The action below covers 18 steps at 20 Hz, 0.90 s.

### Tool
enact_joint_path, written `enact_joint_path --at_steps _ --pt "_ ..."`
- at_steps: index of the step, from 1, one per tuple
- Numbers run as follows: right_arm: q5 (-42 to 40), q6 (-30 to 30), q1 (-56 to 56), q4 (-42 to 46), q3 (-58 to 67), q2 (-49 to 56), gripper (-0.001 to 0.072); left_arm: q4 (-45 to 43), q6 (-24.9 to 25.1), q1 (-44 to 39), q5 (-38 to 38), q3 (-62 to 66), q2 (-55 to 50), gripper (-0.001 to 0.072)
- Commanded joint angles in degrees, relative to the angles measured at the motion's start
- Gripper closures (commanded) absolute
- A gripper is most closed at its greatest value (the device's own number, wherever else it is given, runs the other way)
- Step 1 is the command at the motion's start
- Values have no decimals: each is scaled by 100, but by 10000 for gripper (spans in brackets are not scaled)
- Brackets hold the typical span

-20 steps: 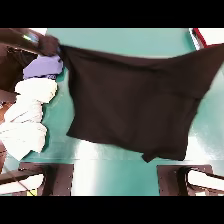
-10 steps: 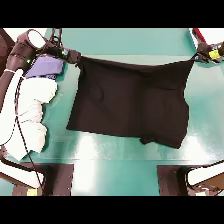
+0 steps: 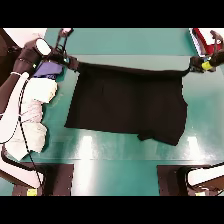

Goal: Fold the shirts.

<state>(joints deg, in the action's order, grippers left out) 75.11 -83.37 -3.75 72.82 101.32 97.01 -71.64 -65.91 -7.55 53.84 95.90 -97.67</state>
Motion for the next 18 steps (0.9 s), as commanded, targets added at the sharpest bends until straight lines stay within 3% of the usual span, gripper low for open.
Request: enact_joint_path --at_steps 1,5,9,10,11,12,13,14,16,18 --pt "-138 33 42 365 -999 -389 703 -81 297 4 72 -636 -7 683" --pt "-310 26 44 234 -1884 -629 701 -81 297 4 35 -1108 -7 682" --pt "-726 35 44 -761 -2476 -820 698 -92 122 4 -153 -1126 -4 679" --pt "-772 35 42 -890 -2540 -855 699 -142 -31 4 -140 -1126 -4 555" --pt "-743 26 42 -881 -2531 -855 695 -162 -164 4 -101 -1126 -4 240" --pt "-662 26 42 -885 -2524 -861 627 -208 -184 4 -24 -1123 2 62" --pt "-566 26 37 -883 -2524 -879 418 -308 -195 4 125 -1082 7 69" --pt "-459 26 24 -881 -2524 -918 355 -557 -389 4 332 -981 7 69" --pt "-162 33 -33 -863 -2524 -1152 355 -1298 -962 55 929 -612 42 69" --pt "227 61 -149 -866 -2527 -1598 356 -1215 -1274 348 1292 -540 341 69"
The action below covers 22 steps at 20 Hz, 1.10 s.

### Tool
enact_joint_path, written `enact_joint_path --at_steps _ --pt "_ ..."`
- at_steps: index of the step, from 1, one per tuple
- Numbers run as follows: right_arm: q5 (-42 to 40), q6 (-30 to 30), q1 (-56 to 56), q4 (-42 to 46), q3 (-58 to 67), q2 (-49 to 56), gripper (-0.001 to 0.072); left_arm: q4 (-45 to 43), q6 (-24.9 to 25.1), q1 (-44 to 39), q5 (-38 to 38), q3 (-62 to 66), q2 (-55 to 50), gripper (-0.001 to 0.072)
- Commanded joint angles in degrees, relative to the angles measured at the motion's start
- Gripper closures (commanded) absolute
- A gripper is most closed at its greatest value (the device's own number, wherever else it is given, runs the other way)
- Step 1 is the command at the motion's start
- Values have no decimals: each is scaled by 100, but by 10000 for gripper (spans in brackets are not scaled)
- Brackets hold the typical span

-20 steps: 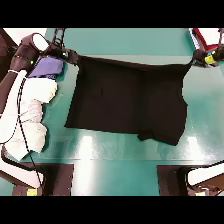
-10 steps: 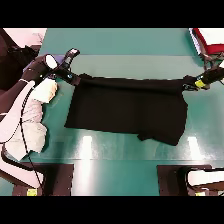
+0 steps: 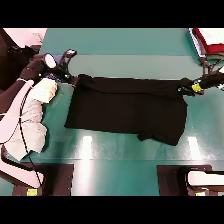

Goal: Fold the shirts.

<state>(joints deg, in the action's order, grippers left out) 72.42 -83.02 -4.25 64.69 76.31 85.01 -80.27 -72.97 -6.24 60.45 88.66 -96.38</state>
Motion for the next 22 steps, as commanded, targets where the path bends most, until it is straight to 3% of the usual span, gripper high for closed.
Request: enact_joint_path --at_steps 1,5,11,18,19,20,22 --pt "726 125 -186 -70 -26 -662 356 -98 -619 400 870 114 365 69" --pt "1298 219 -452 -70 -26 -1484 400 837 -570 973 1397 -1386 1193 69" --pt "1353 216 -313 -72 -26 -1976 400 1843 -157 1045 343 -4531 2509 69" --pt "1473 214 33 -63 -26 -1980 400 2356 -68 994 334 -4907 2579 71" --pt "1576 210 15 -42 -26 -1980 400 2393 -22 940 422 -4909 2579 122" --pt "1718 210 -66 -39 -31 -1980 400 2374 -4 874 516 -4909 2579 283" --pt "1987 208 -304 4 -55 -1980 400 2369 -4 737 555 -4907 2581 519"
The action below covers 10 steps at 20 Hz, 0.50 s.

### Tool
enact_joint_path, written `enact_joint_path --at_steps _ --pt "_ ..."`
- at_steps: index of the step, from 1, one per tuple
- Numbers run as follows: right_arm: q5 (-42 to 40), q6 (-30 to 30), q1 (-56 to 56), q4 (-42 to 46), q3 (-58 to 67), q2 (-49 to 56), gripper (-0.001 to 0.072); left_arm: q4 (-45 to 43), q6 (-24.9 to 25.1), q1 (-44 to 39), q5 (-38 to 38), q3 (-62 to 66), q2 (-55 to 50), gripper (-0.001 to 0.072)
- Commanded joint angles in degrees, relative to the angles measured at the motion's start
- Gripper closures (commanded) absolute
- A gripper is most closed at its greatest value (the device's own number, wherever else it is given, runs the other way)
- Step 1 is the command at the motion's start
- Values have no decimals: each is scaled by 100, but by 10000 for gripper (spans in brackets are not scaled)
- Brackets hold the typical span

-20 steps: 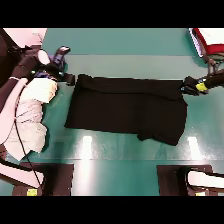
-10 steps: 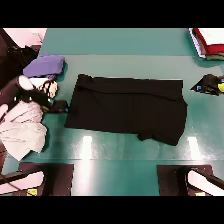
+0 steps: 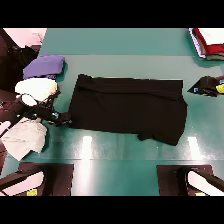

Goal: Fold the shirts.

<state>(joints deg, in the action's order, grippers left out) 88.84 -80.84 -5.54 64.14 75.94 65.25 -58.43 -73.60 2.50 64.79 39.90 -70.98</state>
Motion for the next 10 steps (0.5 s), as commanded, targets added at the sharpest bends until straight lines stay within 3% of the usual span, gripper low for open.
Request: enact_joint_path --at_steps 1,6,8,10 --pt "391 -13 -343 52 -127 -55 400 199 59 -140 122 -15 44 664" --pt "87 -15 -1528 179 -2238 -835 394 111 52 -140 369 693 46 683" --pt "7 -13 -2022 190 -3298 -1062 266 153 52 -140 433 986 46 683" --pt "-256 -11 -2280 177 -4172 -1185 267 227 52 -140 420 1139 46 683"
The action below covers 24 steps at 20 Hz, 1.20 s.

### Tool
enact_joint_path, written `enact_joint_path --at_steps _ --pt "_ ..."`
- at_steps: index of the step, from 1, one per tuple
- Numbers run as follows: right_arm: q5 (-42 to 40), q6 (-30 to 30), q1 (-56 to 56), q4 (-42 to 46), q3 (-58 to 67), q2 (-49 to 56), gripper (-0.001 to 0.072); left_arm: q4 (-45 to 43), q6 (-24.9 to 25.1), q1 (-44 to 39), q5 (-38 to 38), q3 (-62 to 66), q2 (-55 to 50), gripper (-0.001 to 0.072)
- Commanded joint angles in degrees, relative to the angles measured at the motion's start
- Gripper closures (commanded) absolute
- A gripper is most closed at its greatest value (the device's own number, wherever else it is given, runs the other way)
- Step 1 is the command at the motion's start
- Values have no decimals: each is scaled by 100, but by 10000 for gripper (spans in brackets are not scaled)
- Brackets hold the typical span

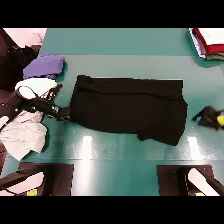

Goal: Fold the shirts.

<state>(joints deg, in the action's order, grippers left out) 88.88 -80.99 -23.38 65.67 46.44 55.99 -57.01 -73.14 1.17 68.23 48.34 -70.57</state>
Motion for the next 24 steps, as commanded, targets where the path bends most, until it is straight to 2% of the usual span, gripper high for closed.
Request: enact_joint_path --at_steps 1,4,9,10,11,13,14,15,16,17,20,24 --pt "-391 4 -516 -7 -1558 -275 273 96 7 -7 74 310 4 683" --pt "-890 7 -210 -22 -2070 -271 276 96 9 -7 83 308 4 682" --pt "-1344 -170 446 -20 -2131 -271 284 101 9 -7 81 308 4 682" --pt "-1388 -170 520 -31 -2131 -271 310 98 9 -7 76 308 4 682" --pt "-1423 -170 599 -28 -2131 -271 406 98 9 -7 74 308 4 682" --pt "-1574 -203 763 -26 -2131 -271 431 98 11 -7 76 308 4 682" --pt "-1644 -212 826 -26 -2131 -273 525 94 9 -7 81 308 4 682" --pt "-1694 -212 881 -24 -2129 -273 589 83 11 -7 87 308 4 682" --pt "-1670 -212 892 0 -2096 -273 684 63 11 -7 103 310 4 682" --pt "-1541 -210 887 9 -2013 -275 699 -9 11 -4 164 310 7 683" --pt "-835 -203 887 516 -1405 -535 700 -533 -33 -7 505 306 345 684" --pt "105 -205 885 1401 -614 -1563 699 -1185 -354 -7 1043 -26 1552 684"
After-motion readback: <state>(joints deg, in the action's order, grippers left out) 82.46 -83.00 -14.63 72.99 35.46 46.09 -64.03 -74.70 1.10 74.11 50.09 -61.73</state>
